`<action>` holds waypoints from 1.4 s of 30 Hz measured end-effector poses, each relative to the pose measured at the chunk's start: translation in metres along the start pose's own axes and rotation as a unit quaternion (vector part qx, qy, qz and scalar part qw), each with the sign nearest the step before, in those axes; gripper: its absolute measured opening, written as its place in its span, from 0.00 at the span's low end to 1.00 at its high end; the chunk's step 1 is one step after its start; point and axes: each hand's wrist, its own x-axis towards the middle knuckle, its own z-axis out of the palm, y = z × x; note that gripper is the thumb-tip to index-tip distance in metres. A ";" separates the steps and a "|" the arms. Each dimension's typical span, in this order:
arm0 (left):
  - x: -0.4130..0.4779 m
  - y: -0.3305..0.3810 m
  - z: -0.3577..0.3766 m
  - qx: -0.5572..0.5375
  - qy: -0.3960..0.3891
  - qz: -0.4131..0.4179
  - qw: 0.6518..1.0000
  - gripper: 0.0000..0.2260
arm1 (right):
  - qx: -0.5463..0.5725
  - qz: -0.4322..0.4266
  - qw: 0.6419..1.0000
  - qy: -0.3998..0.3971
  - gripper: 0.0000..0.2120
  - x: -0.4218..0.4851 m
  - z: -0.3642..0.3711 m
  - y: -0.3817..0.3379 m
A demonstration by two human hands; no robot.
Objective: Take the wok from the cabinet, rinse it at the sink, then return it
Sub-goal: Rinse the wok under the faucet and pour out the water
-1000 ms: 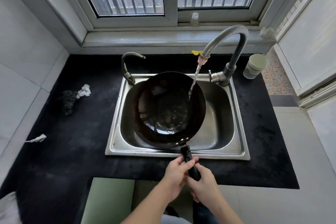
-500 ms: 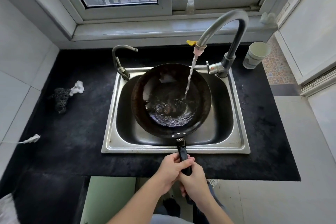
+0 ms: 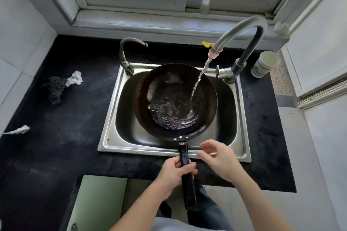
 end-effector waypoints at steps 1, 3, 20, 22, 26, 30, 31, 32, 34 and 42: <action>0.000 0.000 0.000 -0.016 0.002 -0.005 1.000 0.12 | -0.019 -0.018 0.999 0.047 0.11 0.010 -0.008 -0.001; 0.000 0.000 0.000 -0.027 0.006 -0.012 1.000 0.13 | -0.070 -0.063 0.988 0.121 0.15 0.033 -0.027 -0.005; 0.004 -0.002 0.005 -0.014 0.031 -0.009 0.999 0.11 | -0.546 -0.118 0.826 0.083 0.40 0.160 -0.114 -0.013; 0.005 -0.002 0.004 -0.014 0.031 -0.012 0.999 0.11 | -0.538 -0.100 0.831 0.100 0.40 0.158 -0.118 -0.010; 0.004 -0.002 0.001 -0.012 0.033 -0.014 0.999 0.11 | -0.521 -0.086 0.842 0.110 0.40 0.160 -0.121 -0.008; 0.002 -0.001 -0.001 -0.011 0.031 -0.009 0.999 0.11 | -0.489 -0.090 0.863 0.092 0.40 0.161 -0.116 -0.011; 0.001 0.000 -0.001 -0.012 0.030 -0.008 0.999 0.11 | -0.477 -0.094 0.870 0.088 0.39 0.161 -0.115 -0.013; 0.001 0.000 -0.001 -0.011 0.029 -0.007 0.999 0.11 | -0.462 -0.101 0.877 0.086 0.39 0.161 -0.115 -0.014; 0.000 0.001 -0.002 -0.010 0.027 -0.005 1.000 0.11 | -0.418 -0.117 0.896 0.091 0.39 0.158 -0.112 -0.016; 0.001 0.001 -0.005 0.000 0.012 0.001 1.000 0.11 | -0.319 -0.137 0.930 0.119 0.37 0.047 -0.049 -0.012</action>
